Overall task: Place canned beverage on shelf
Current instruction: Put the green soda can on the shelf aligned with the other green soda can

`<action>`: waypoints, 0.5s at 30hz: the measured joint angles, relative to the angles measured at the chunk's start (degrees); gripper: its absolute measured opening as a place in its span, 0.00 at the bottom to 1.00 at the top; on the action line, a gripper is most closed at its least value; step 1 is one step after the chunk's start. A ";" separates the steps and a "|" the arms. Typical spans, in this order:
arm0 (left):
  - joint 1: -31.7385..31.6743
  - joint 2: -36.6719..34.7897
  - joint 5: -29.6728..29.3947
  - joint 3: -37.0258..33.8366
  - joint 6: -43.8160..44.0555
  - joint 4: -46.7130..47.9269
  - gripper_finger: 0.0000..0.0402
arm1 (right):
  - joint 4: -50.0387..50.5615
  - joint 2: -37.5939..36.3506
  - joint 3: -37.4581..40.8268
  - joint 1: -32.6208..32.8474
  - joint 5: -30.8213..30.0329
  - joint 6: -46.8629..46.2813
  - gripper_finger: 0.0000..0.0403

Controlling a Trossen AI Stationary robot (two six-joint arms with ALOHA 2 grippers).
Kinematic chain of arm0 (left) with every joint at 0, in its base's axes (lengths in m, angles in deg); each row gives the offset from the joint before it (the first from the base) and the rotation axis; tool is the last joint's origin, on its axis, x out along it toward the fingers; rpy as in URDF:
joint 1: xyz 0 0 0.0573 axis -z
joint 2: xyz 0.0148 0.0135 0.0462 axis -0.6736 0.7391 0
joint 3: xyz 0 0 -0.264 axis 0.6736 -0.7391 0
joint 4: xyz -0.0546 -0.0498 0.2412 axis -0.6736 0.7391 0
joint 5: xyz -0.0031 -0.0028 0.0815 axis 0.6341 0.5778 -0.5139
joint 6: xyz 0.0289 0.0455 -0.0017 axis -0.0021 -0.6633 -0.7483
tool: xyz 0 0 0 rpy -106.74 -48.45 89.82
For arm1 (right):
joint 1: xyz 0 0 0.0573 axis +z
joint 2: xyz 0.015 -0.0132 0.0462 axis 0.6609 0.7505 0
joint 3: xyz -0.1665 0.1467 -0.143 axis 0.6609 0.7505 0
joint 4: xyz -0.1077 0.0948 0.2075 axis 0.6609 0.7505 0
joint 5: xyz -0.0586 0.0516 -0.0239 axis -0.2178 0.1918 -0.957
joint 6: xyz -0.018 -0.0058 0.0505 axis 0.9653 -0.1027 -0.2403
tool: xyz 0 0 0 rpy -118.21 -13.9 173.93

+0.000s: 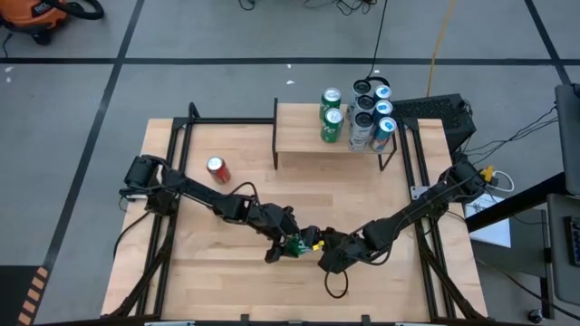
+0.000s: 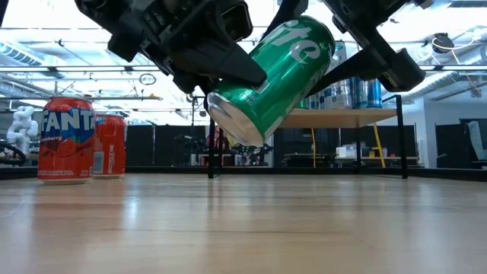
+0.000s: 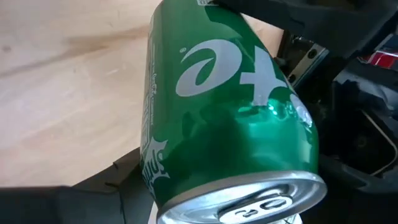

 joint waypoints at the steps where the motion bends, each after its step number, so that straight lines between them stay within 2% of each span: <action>1: -0.11 0.00 0.26 0.00 -0.59 -0.08 0.82 | -0.01 0.00 0.00 0.00 -0.31 0.47 0.71; 5: -0.31 0.04 0.30 0.00 -1.17 -0.57 0.79 | 0.06 0.00 0.00 0.00 -1.04 0.30 0.73; 11: -0.14 0.17 -2.16 -0.02 -5.41 -0.69 0.70 | -0.37 -0.15 -0.13 -0.13 -3.06 -6.27 0.82; 15: -0.01 0.16 -5.22 -0.02 -6.57 -0.86 0.70 | 0.54 -0.15 -0.13 -0.13 -8.49 -19.04 0.87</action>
